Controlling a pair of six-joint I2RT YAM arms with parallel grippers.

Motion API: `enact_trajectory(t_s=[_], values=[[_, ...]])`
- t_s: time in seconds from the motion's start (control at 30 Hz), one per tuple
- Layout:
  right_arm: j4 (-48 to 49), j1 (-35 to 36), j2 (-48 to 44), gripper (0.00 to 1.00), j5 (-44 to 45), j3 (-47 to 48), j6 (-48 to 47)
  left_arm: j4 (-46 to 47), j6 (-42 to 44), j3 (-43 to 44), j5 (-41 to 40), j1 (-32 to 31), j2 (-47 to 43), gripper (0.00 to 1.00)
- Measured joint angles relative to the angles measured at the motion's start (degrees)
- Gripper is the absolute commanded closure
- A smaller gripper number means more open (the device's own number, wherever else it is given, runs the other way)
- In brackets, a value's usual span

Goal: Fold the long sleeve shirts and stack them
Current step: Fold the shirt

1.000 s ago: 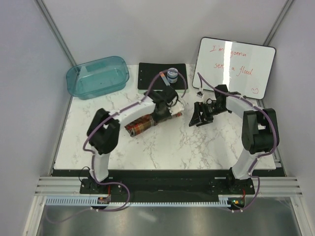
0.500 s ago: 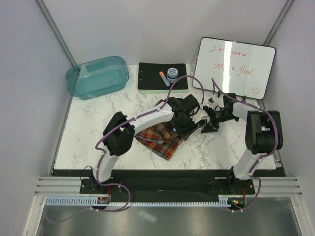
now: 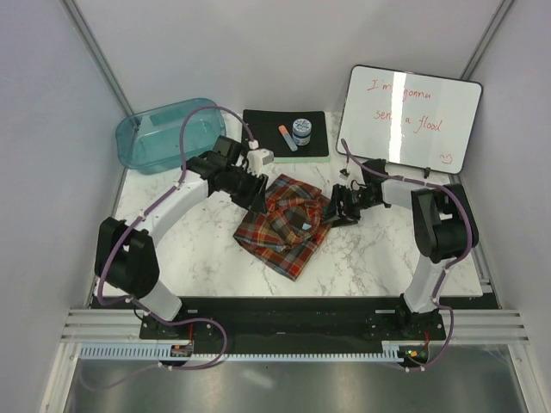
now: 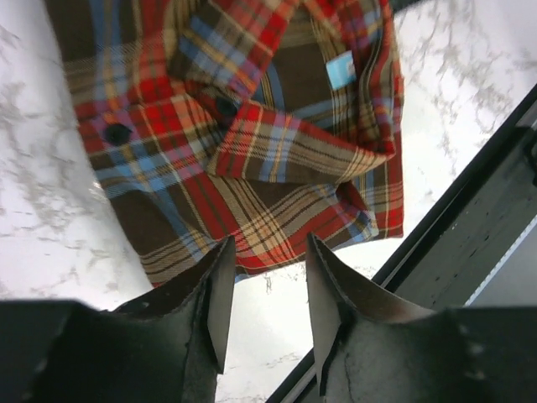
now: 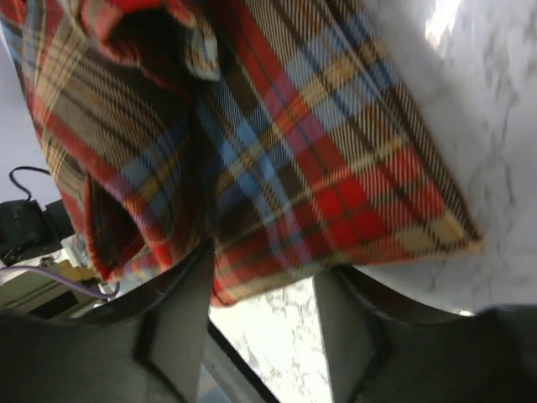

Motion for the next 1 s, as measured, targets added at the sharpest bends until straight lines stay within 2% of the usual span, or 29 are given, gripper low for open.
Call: enact_trajectory(t_s=[0.03, 0.07, 0.17, 0.33, 0.47, 0.73, 0.83, 0.9, 1.0], values=[[1.07, 0.70, 0.68, 0.53, 0.72, 0.59, 0.44, 0.70, 0.00, -1.70, 0.04, -0.26, 0.24, 0.60], [1.79, 1.16, 1.27, 0.53, 1.11, 0.98, 0.72, 1.25, -0.04, -3.17, 0.09, -0.74, 0.37, 0.60], [3.13, 1.90, 2.54, 0.50, 1.84, 2.08, 1.36, 2.45, -0.24, -4.28, -0.09, -1.92, 1.55, 0.61], [1.11, 1.92, 1.57, 0.48, 2.93, 2.49, -1.31, 5.55, -0.52, -0.83, -0.52, -2.45, 7.82, 0.61], [-1.36, 1.64, -1.86, 0.48, 4.55, 2.10, -3.13, 7.30, -1.31, 1.29, -2.51, -3.10, 12.44, 0.51], [-1.38, 1.49, -2.45, 0.49, 4.81, 2.03, -2.58, 9.09, -2.14, 6.60, -8.02, -6.43, 16.74, 0.50], [-0.94, 1.49, -1.01, 0.50, 5.11, 2.03, -1.77, 9.07, -2.16, 7.37, -10.58, -7.74, 17.62, 0.44], [-0.55, 1.49, -0.26, 0.50, 5.20, 2.03, -1.05, 8.94, -2.25, 7.67, -11.72, -8.26, 18.75, 0.48], [0.44, 1.49, 0.52, 0.55, 5.20, 2.03, -0.07, 8.83, -2.23, 7.72, -12.81, -8.52, 20.17, 0.62]])
